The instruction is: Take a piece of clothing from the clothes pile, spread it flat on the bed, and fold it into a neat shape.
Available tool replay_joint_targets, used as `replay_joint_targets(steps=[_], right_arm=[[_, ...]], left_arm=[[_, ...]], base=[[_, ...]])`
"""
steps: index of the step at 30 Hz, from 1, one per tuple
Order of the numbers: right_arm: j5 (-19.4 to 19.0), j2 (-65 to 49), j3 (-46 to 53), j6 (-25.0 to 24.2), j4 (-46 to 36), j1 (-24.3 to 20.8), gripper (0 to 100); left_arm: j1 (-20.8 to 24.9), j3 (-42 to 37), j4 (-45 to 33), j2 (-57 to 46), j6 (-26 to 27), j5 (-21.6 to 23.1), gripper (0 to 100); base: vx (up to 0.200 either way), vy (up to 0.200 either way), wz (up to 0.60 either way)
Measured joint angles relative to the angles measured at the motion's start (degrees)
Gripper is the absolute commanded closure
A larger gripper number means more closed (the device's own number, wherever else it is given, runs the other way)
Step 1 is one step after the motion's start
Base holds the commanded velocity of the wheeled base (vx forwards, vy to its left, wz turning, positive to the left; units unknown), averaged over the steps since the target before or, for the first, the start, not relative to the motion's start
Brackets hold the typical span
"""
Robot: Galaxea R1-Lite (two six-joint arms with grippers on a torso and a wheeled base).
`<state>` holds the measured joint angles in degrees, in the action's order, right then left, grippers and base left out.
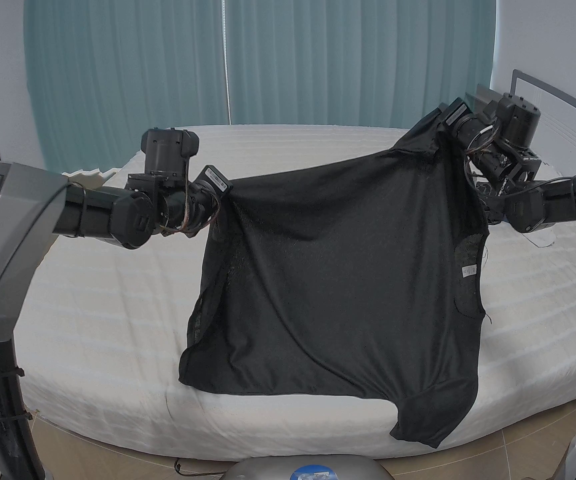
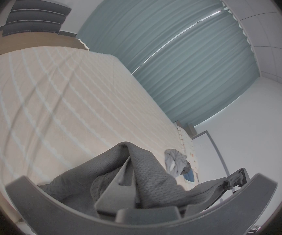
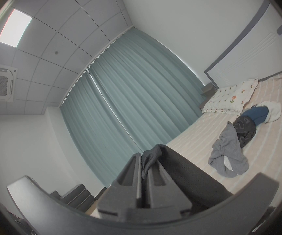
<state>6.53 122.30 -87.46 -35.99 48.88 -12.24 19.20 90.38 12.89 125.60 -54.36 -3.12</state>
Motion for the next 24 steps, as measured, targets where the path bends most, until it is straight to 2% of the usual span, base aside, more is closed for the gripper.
replay_joint_targets(steps=[11,12,13,14,24], right_arm=[[0.49,10.84,-0.33,-0.85,1.74,-0.05,100],[0.44,11.86,-0.41,-1.07,1.74,-0.05,0],[0.38,12.87,-0.44,-1.26,1.74,-0.05,0],[0.27,13.87,-0.55,-1.38,1.76,-0.05,0],[-0.74,23.63,-1.6,-1.87,0.9,0.67,0]], left_arm=[[-0.82,4.71,-0.22,9.61,-0.22,-0.07,100],[-0.96,5.21,-0.27,10.46,-0.27,-0.05,100],[-1.1,5.71,-0.28,11.31,-0.3,-0.02,100],[-1.26,6.1,-0.3,12.11,-0.35,0.09,0],[-2.34,11.24,-1.91,19.96,-0.16,-0.13,0]], base=[[0.0,0.0,0.0],[0.0,0.0,0.0],[0.0,0.0,0.0],[0.0,0.0,0.0],[0.0,0.0,0.0]])
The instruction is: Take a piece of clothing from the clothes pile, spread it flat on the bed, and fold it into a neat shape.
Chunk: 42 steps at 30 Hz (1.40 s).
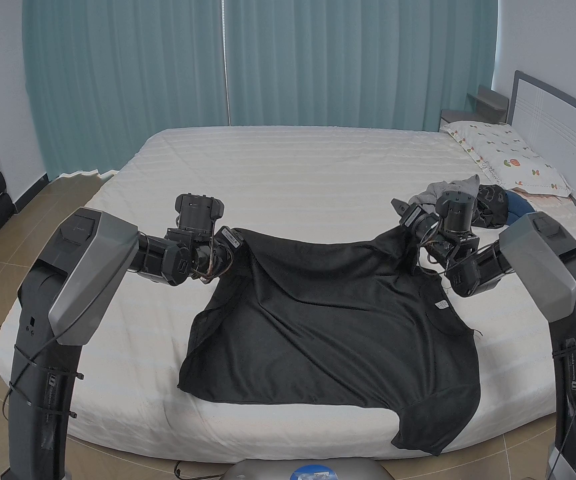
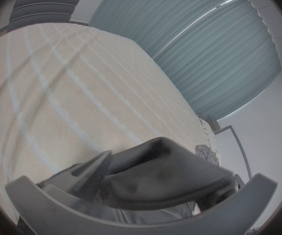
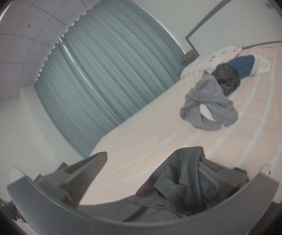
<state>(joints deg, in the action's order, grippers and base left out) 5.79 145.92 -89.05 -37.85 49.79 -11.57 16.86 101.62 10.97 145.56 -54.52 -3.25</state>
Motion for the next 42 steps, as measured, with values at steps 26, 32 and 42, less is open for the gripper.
replay_joint_targets(steps=[26,32,42], right_arm=[[-1.77,5.4,-7.2,-4.6,-5.07,5.88,0],[-7.2,2.49,1.21,-6.02,-7.03,5.64,0],[-10.72,-0.59,2.95,-11.91,-15.1,5.34,0]], left_arm=[[-4.71,11.52,-15.46,5.55,0.98,-1.65,0],[-5.84,10.53,-22.46,4.19,0.35,8.8,0],[-8.9,2.35,-23.83,-1.93,-0.17,20.22,0]], base=[[0.0,0.0,0.0],[0.0,0.0,0.0],[0.0,0.0,0.0]])
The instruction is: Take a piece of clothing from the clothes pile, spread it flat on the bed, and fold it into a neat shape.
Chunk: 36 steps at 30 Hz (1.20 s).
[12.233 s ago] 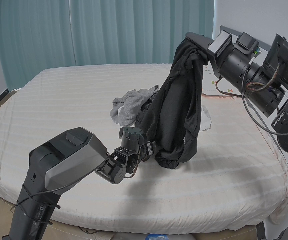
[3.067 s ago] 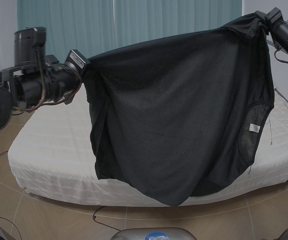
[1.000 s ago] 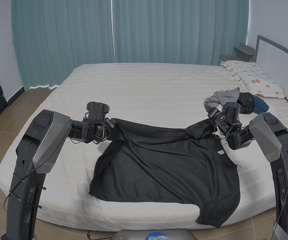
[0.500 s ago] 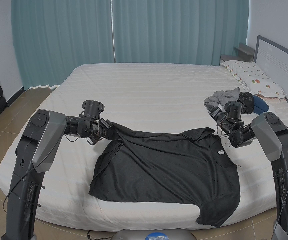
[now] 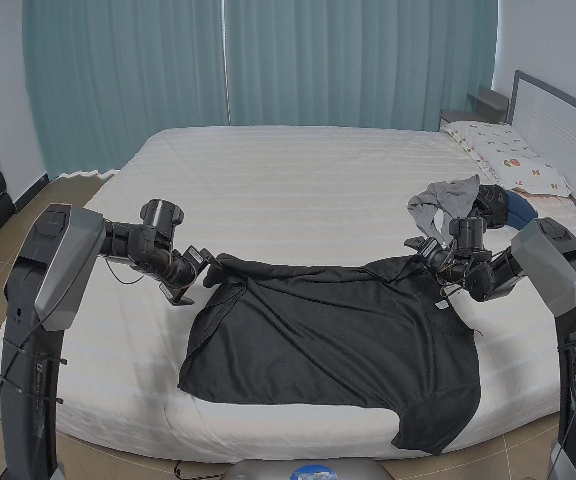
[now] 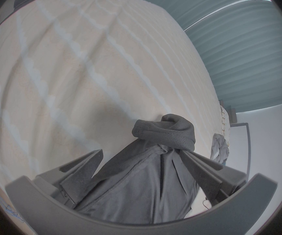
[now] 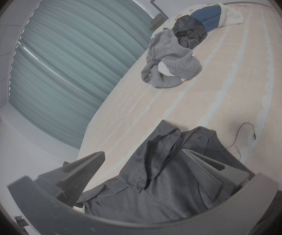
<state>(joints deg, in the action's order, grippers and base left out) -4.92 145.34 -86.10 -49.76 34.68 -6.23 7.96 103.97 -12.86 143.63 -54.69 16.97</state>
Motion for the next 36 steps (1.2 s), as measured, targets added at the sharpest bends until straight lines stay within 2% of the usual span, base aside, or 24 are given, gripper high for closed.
replay_joint_targets(steps=[3,5,13,20,21,27,36], right_arm=[[-0.24,0.12,-1.6,-1.8,-2.63,-0.3,0],[-0.29,0.5,-3.36,-3.3,-4.14,-0.62,0],[0.09,2.85,-9.44,-5.72,-11.14,-1.71,0],[0.22,4.11,-12.19,-6.07,-13.25,-2.06,0],[0.24,4.3,-12.68,-6.12,-13.73,-2.06,100],[1.13,5.77,-15.69,-6.12,-16.06,-2.17,100],[4.57,8.0,-24.1,-6.42,-19.52,-1.78,100]], left_arm=[[-0.77,-2.88,0.17,-2.01,0.04,5.0,0],[-1.51,-4.22,0.24,-3.02,-0.05,6.23,0],[-3.41,-8.8,1.56,-5.79,-1.06,7.63,0],[-3.45,-15.52,10.7,-8.02,-6.49,6.23,0],[-3.3,-16.68,12.04,-8.33,-7.3,6.1,0],[-2.95,-21.83,15.65,-10.61,-8.9,5.78,0],[-2.79,-23.63,16.23,-12.4,-9.01,5.72,0]], base=[[0.0,0.0,0.0],[0.0,0.0,0.0],[0.0,0.0,0.0],[0.0,0.0,0.0],[0.0,0.0,0.0],[0.0,0.0,0.0],[0.0,0.0,0.0]])
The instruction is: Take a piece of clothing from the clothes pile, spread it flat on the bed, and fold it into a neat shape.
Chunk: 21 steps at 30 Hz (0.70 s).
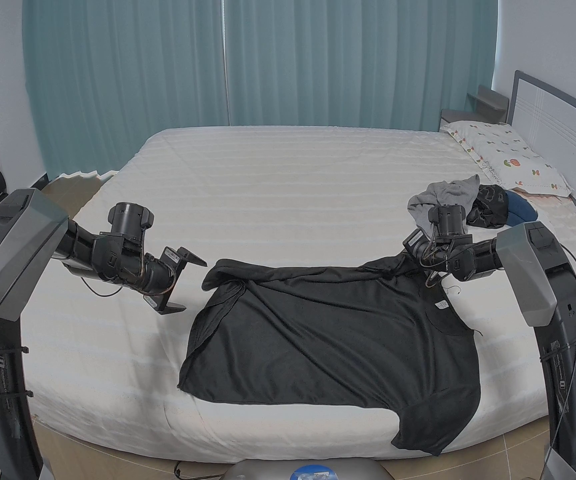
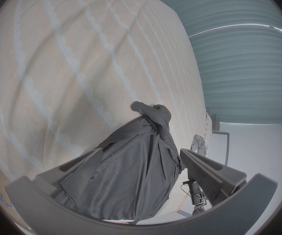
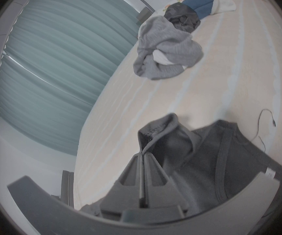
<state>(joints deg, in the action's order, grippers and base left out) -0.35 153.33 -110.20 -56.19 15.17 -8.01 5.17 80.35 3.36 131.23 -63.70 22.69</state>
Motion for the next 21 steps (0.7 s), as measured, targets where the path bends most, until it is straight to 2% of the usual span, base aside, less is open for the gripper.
replay_joint_targets(steps=[3,6,13,17,18,21], right_arm=[[3.11,0.45,-2.06,-0.09,2.46,0.16,100],[4.32,0.66,-3.16,0.24,9.28,0.33,100],[3.13,0.45,-4.16,3.58,21.32,0.68,100],[1.3,1.55,-4.33,6.31,24.21,0.77,100],[1.04,2.1,-4.33,7.08,24.3,0.77,0],[0.46,4.55,-4.33,9.55,24.44,0.82,0]], left_arm=[[0.0,-0.15,0.18,-0.09,0.0,-0.57,0],[0.04,-0.26,0.38,-0.11,0.0,-1.26,0],[0.17,-1.22,2.44,-0.09,0.0,-2.28,0],[0.52,-1.66,2.79,-0.09,-0.02,-2.44,0],[0.65,-1.72,2.82,-0.09,-0.02,-2.46,0],[0.87,-1.85,2.88,-0.04,0.0,-2.52,0]], base=[[0.0,0.0,0.0],[0.0,0.0,0.0],[0.0,0.0,0.0],[0.0,0.0,0.0],[0.0,0.0,0.0],[0.0,0.0,0.0]])
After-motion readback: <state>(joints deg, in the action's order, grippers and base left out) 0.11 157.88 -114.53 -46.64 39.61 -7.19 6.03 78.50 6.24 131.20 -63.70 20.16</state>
